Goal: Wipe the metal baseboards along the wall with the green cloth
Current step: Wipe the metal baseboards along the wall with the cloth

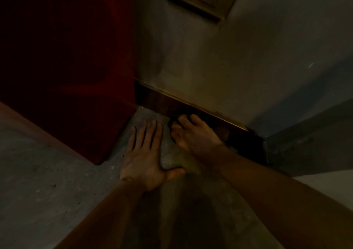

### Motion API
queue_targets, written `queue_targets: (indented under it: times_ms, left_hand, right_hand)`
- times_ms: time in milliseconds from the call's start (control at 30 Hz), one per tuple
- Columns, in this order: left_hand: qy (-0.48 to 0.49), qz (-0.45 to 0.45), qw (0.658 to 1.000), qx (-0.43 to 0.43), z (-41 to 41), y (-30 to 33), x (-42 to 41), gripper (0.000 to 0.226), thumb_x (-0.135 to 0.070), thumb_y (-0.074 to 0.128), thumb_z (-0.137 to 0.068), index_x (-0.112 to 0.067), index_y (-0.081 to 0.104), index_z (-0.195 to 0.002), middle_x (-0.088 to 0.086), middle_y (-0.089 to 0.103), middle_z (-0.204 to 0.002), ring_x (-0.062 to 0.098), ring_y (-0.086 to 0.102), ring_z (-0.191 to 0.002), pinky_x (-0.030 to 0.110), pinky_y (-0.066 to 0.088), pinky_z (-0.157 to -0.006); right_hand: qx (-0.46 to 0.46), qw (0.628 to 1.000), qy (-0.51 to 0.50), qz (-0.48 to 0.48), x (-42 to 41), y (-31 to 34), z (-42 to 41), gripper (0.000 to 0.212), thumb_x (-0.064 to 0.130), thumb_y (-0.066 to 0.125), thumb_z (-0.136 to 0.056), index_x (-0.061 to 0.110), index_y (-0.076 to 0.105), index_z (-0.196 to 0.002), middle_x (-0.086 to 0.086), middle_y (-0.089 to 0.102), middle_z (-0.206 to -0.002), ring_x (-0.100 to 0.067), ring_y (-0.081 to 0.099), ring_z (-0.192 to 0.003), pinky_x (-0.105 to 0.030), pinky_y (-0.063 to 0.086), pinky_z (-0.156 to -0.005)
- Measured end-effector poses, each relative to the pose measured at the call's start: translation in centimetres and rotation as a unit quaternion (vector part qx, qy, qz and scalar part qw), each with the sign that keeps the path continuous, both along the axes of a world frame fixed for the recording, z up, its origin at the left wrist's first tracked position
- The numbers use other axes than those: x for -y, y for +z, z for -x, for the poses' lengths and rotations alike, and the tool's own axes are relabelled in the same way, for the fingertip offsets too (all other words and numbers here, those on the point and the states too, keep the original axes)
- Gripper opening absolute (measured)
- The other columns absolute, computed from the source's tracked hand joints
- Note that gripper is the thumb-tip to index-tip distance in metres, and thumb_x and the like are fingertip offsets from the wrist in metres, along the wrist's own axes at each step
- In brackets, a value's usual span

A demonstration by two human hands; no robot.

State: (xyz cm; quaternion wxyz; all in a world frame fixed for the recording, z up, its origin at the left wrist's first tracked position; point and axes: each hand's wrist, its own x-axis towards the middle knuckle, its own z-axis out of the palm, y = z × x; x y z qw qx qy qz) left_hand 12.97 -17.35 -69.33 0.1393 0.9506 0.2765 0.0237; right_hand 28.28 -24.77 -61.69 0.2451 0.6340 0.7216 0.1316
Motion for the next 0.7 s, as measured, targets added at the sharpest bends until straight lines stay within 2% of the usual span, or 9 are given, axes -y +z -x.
queue_targets:
  times_ms: [133,300,400,467,533,600,700]
  left_hand:
    - [-0.008,0.004,1.0,0.01,0.2,0.0,-0.1,0.134,-0.104,0.029,-0.063,-0.013,0.012,-0.158,0.012,0.012,-0.167,0.029,-0.001,-0.154,0.059,0.009,-0.121]
    - [-0.006,0.011,1.0,0.019,0.3,-0.1,-0.1,0.134,-0.104,0.031,-0.063,-0.012,0.013,-0.158,0.012,0.012,-0.167,0.029,0.002,-0.154,0.058,0.009,-0.122]
    - [-0.008,0.01,1.0,0.021,0.1,-0.2,-0.2,0.133,-0.104,0.031,-0.064,-0.012,0.014,-0.158,0.012,0.013,-0.167,0.029,0.002,-0.154,0.058,0.009,-0.122]
    - [-0.027,0.008,0.999,0.04,-0.7,1.0,0.2,0.132,-0.103,0.032,-0.065,-0.012,0.014,-0.158,0.012,0.012,-0.167,0.03,0.002,-0.154,0.059,0.009,-0.122]
    - [-0.027,0.001,0.999,0.037,-1.0,1.0,0.1,0.132,-0.103,0.032,-0.065,-0.012,0.013,-0.159,0.012,0.01,-0.167,0.03,0.0,-0.154,0.058,0.006,-0.122]
    - [-0.042,0.002,0.999,0.031,-1.3,1.7,0.8,0.132,-0.103,0.03,-0.065,-0.013,0.011,-0.159,0.011,0.007,-0.167,0.03,-0.004,-0.154,0.058,0.004,-0.122]
    - [-0.053,0.004,0.998,0.02,-1.4,2.0,1.5,0.134,-0.105,0.025,-0.062,-0.016,0.002,-0.159,0.009,-0.002,-0.168,0.028,-0.013,-0.153,0.056,-0.002,-0.123]
  right_hand:
    - [0.003,0.999,-0.014,0.029,0.9,0.1,-0.5,0.03,0.016,0.036,-0.09,0.014,0.065,-0.098,-0.004,0.064,-0.104,-0.03,0.055,-0.102,-0.041,0.044,-0.076]
    - [-0.006,0.998,-0.038,0.045,3.1,0.4,-1.3,0.043,0.018,0.026,-0.086,0.014,0.069,-0.095,-0.005,0.065,-0.102,-0.034,0.055,-0.101,-0.042,0.045,-0.077]
    - [0.013,0.998,-0.042,0.036,4.3,0.4,-1.8,0.03,0.017,0.039,-0.088,0.015,0.069,-0.092,-0.002,0.065,-0.095,-0.031,0.058,-0.095,-0.039,0.046,-0.073]
    - [0.027,0.997,-0.063,0.017,5.9,1.8,-2.4,0.031,0.014,0.037,-0.088,0.015,0.067,-0.088,-0.003,0.064,-0.09,-0.03,0.059,-0.089,-0.038,0.046,-0.07]
    - [0.03,0.996,-0.081,0.02,6.4,2.0,-2.5,0.024,0.014,0.043,-0.089,0.015,0.067,-0.086,-0.004,0.064,-0.089,-0.031,0.058,-0.088,-0.039,0.045,-0.069]
    - [0.044,0.988,-0.139,0.053,7.8,2.8,-2.0,0.019,0.017,0.051,-0.088,0.016,0.069,-0.093,-0.005,0.065,-0.097,-0.033,0.056,-0.096,-0.042,0.044,-0.073]
    - [0.017,0.968,-0.231,0.097,9.1,2.7,-1.2,0.027,0.021,0.049,-0.092,0.017,0.065,-0.112,-0.006,0.059,-0.118,-0.035,0.041,-0.113,-0.046,0.035,-0.084]
